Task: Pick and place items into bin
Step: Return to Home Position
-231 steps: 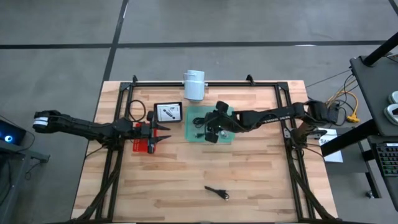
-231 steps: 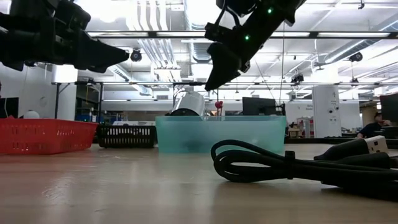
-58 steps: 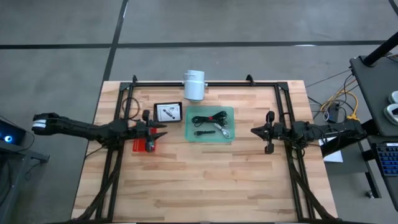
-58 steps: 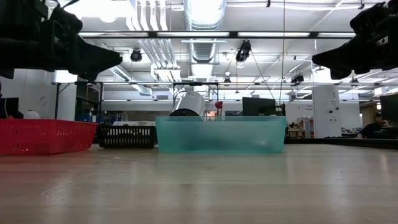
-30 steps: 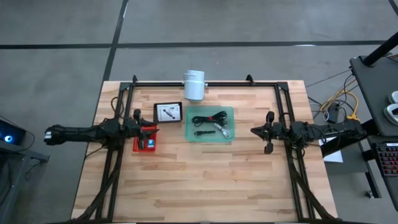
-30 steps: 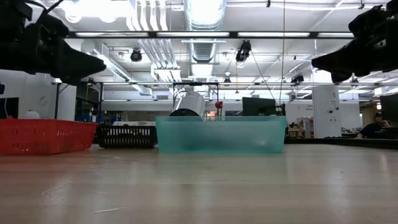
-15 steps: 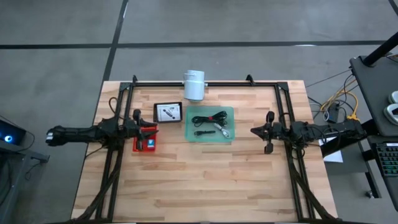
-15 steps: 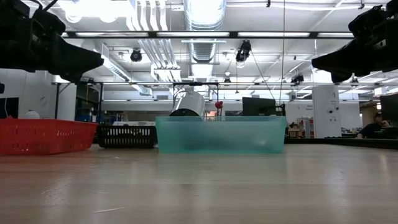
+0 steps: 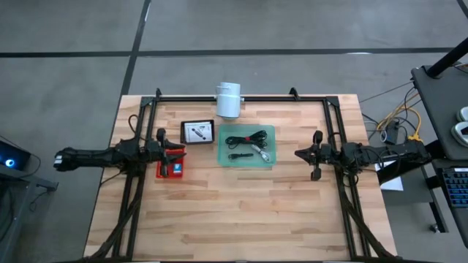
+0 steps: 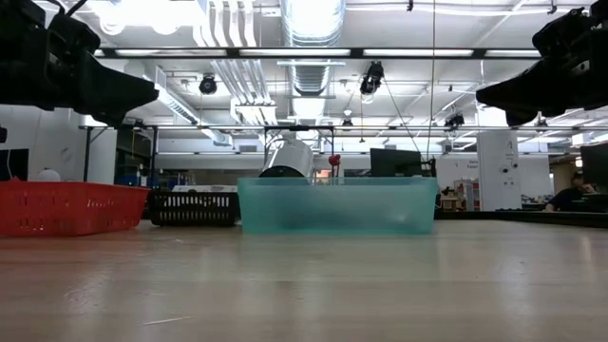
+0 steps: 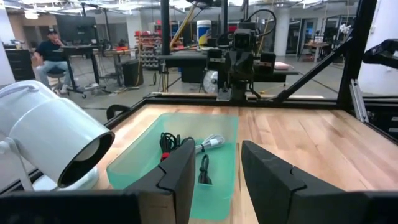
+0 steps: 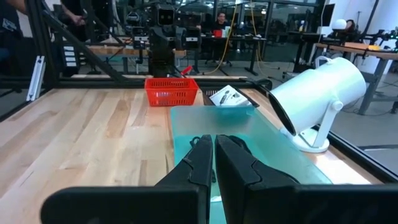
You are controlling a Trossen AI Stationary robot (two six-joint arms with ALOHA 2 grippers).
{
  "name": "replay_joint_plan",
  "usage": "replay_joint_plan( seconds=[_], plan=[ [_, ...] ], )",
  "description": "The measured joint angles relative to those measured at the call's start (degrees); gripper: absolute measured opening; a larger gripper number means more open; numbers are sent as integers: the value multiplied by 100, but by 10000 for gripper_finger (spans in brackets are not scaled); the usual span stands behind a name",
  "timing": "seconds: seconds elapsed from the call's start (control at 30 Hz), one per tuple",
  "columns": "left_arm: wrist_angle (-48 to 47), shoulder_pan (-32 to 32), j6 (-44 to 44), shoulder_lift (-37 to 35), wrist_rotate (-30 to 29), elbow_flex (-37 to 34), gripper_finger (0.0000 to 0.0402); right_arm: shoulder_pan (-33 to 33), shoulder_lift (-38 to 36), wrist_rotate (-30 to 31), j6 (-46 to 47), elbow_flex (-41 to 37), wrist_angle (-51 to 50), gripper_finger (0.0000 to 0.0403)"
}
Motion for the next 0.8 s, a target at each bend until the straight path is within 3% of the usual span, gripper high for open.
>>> replay_joint_plan(
  seconds=[0.8],
  plan=[
    [146,0,4,-13,-4,-2,115,0,0,-2,-22,0,0,9]
  ],
)
